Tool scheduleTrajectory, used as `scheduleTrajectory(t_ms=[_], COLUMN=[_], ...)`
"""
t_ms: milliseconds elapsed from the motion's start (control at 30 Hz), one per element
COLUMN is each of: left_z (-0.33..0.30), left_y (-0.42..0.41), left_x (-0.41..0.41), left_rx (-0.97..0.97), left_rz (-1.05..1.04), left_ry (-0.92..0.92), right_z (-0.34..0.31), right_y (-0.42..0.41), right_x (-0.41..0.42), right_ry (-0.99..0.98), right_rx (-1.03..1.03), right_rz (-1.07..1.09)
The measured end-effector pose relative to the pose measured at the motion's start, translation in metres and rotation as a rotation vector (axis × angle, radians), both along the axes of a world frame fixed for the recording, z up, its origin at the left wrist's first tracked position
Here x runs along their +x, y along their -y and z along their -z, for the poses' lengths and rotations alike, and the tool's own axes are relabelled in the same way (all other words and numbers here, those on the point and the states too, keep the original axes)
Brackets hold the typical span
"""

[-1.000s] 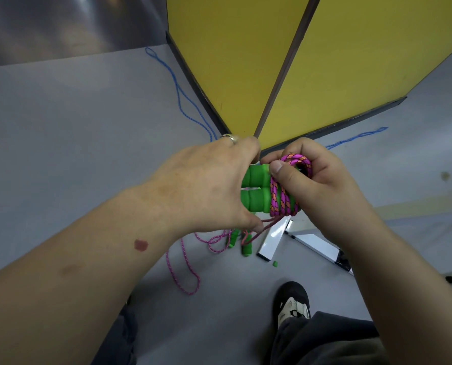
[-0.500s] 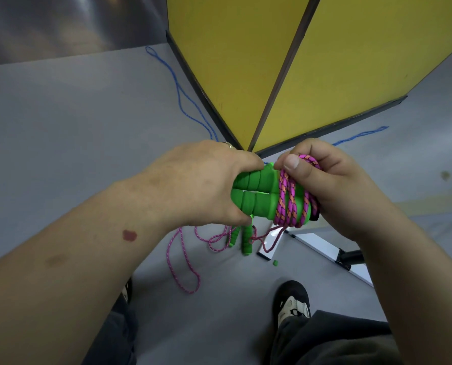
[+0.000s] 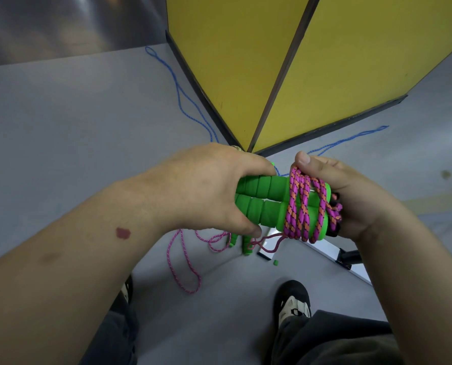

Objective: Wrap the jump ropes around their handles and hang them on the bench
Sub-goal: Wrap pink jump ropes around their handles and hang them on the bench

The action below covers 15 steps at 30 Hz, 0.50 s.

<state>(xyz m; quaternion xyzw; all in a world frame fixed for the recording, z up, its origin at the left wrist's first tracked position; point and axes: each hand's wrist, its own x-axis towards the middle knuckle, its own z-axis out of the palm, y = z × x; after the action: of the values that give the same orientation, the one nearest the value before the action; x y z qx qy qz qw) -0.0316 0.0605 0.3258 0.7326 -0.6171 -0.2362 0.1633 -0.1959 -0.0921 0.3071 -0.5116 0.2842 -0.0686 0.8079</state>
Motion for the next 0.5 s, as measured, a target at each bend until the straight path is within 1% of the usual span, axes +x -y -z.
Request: scheduleTrajectory(t_ms=[67, 133, 167, 200, 267, 300, 367, 500], left_z=[-0.001, -0.002, -0.003, -0.003, -0.004, -0.004, -0.002, 0.007], left_y=[-0.001, -0.002, -0.003, -0.003, -0.003, -0.003, -0.002, 0.002], left_x=[0.001, 0.002, 0.002, 0.002, 0.003, 0.003, 0.005, 0.010], left_rx=[-0.025, -0.045, -0.054, -0.065, -0.084, -0.089, -0.099, -0.093], left_rz=[-0.034, -0.081, -0.105, -0.132, -0.212, -0.259, -0.330, -0.393], left_ry=[-0.068, -0.134, -0.162, -0.181, -0.183, -0.173, -0.141, 0.006], right_z=[0.004, 0.006, 0.010, 0.014, 0.021, 0.021, 0.023, 0.015], right_y=[0.001, -0.003, -0.003, -0.001, -0.001, -0.003, -0.009, -0.023], right_x=[0.002, 0.005, 0.005, 0.005, 0.004, 0.004, 0.007, 0.013], right_ry=[0.043, 0.116, 0.125, 0.067, -0.128, -0.183, -0.260, -0.319], right_rx=[0.099, 0.297, 0.298, 0.239, -0.095, -0.183, -0.269, -0.423], right_rz=[-0.053, -0.143, -0.150, -0.126, -0.052, -0.063, -0.092, -0.188])
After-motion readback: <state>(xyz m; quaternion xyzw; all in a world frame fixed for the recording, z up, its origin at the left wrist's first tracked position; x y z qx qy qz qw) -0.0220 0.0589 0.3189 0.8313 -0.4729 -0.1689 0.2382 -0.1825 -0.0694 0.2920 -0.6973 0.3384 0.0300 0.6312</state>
